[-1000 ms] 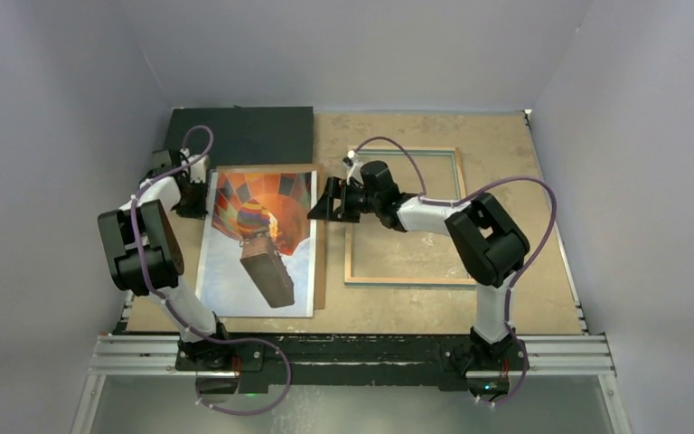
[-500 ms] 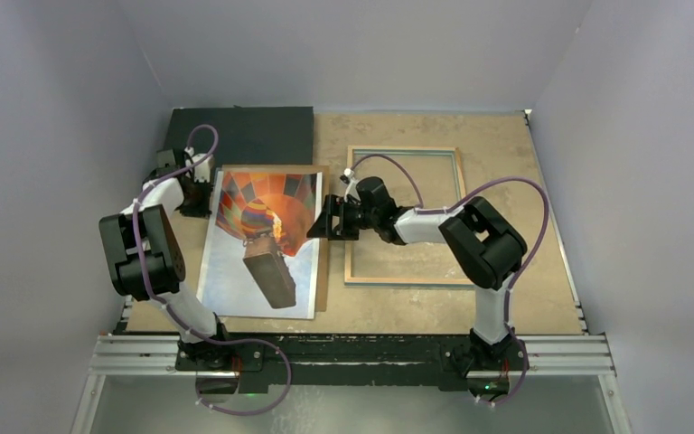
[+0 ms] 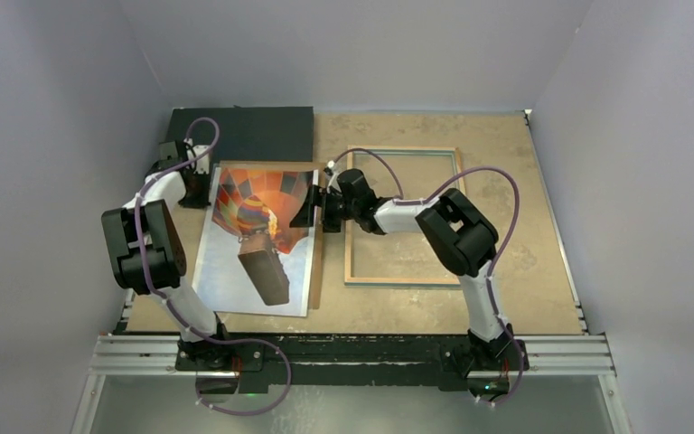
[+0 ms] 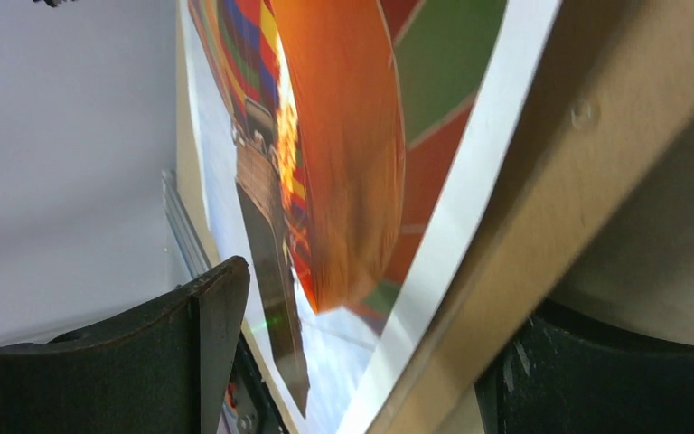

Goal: Put the photo into the frame

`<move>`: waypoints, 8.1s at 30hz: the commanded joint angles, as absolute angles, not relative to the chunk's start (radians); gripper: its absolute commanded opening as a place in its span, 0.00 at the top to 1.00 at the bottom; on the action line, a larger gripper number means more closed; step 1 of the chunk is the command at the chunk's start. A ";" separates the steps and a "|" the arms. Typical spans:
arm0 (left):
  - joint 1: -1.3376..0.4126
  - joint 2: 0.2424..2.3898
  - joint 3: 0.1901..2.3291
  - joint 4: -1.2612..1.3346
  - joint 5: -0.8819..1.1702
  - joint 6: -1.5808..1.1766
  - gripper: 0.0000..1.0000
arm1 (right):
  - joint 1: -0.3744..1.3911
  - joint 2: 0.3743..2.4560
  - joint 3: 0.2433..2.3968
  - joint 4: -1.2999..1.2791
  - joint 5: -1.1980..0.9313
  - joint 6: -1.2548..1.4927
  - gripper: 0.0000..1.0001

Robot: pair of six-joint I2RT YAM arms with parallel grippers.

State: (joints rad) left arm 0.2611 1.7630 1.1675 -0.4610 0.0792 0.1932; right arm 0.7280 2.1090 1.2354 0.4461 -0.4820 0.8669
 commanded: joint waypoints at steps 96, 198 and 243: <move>0.358 1.450 0.624 -0.440 0.063 0.554 1.00 | 1.022 1.738 0.806 0.589 -0.436 0.878 0.17; 0.397 1.413 0.908 -0.556 0.142 0.470 1.00 | 0.747 1.761 0.880 0.729 -0.488 0.933 0.29; 0.107 1.416 0.766 -0.425 0.004 0.470 1.00 | 0.725 1.775 0.896 0.686 -0.459 0.955 0.30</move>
